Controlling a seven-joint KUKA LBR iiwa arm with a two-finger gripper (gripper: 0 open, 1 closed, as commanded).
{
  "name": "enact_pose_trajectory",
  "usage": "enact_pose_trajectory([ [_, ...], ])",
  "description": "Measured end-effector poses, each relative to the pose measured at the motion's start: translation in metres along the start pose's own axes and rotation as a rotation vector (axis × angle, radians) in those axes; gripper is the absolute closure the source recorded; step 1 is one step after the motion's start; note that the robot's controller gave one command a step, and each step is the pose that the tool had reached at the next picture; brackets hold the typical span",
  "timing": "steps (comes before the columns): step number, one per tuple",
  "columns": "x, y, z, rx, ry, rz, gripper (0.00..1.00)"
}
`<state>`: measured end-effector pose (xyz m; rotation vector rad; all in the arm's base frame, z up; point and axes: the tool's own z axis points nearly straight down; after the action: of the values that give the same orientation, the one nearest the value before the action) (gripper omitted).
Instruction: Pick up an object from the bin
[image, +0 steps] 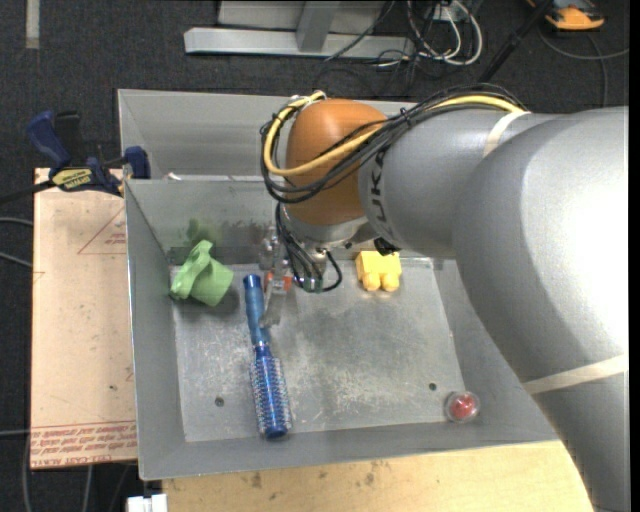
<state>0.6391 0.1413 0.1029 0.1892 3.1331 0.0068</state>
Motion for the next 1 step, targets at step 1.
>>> enact_pose_trajectory([
  [1, -0.0042, 0.0067, 0.0291, -0.002, -0.01, -0.105, 0.0],
])
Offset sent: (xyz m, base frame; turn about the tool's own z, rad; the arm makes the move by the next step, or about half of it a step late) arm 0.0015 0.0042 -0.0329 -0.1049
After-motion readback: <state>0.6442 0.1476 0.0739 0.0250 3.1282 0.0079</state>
